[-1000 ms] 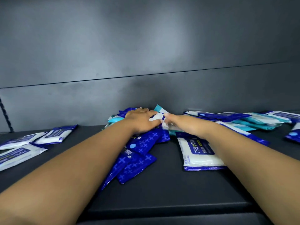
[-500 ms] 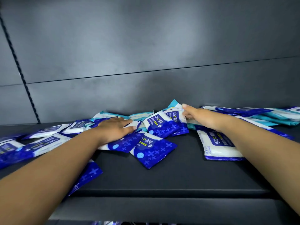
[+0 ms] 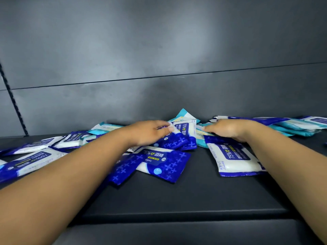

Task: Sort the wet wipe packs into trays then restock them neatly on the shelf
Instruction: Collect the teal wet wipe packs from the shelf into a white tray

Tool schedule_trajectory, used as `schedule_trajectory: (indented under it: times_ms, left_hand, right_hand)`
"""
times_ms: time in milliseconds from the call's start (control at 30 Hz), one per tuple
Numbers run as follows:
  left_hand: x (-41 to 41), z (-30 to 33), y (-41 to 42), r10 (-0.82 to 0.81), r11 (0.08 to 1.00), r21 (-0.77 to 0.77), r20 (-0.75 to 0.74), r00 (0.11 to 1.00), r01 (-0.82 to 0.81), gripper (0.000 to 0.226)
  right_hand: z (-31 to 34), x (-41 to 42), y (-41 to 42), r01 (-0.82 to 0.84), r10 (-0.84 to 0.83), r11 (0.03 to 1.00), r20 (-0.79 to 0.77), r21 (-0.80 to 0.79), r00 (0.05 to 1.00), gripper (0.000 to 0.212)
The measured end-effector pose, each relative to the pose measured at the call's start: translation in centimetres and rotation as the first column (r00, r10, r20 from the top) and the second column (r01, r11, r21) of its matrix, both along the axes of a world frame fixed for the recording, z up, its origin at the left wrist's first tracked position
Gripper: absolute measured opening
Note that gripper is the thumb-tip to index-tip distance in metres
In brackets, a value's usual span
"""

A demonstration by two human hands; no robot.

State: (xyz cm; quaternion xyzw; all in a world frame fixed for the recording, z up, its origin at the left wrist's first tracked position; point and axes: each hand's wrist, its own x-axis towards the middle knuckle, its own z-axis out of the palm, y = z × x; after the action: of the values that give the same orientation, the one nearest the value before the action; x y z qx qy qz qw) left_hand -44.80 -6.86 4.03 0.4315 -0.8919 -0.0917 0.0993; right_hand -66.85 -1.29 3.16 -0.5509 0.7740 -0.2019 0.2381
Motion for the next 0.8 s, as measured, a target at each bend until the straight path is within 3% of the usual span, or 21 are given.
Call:
schedule_trajectory:
  times_ms: [133, 200, 333, 467, 667, 800]
  left_hand:
    - [-3.3, -0.9, -0.2, -0.08, 0.997, -0.006, 0.116, 0.99, 0.081, 0.054]
    - [-3.8, -1.4, -0.6, -0.08, 0.997, 0.012, 0.156, 0.985, 0.079, 0.055]
    - [-3.0, -1.7, -0.8, -0.086, 0.995, 0.068, 0.098, 0.992, 0.079, 0.053]
    - [-2.4, -1.4, 0.1, -0.105, 0.982, 0.163, 0.038, 0.994, 0.097, 0.049]
    - [-1.7, -1.2, 0.7, -0.112, 0.952, 0.278, -0.064, 0.992, 0.125, 0.05]
    - [-1.8, -1.7, 1.1, -0.122, 0.924, 0.343, -0.154, 0.981, 0.169, 0.044]
  right_hand:
    - [0.5, 0.3, 0.9, -0.03, 0.033, 0.998, -0.051, 0.052, 0.998, 0.057]
    - [0.7, 0.1, 1.0, -0.004, 0.002, 0.999, 0.037, 0.054, 0.999, 0.055]
    - [0.7, -0.5, 0.2, 0.079, -0.102, 0.993, 0.287, 0.091, 0.953, 0.02]
    - [0.6, -1.2, -0.3, 0.182, -0.162, 0.982, 0.267, -0.053, 0.95, 0.022]
    - [2.4, -2.5, 1.2, 0.086, -0.153, 0.978, 0.379, 0.187, 0.913, 0.022]
    - [1.9, -1.6, 1.2, 0.171, -0.203, 0.978, 0.365, 0.116, 0.909, 0.019]
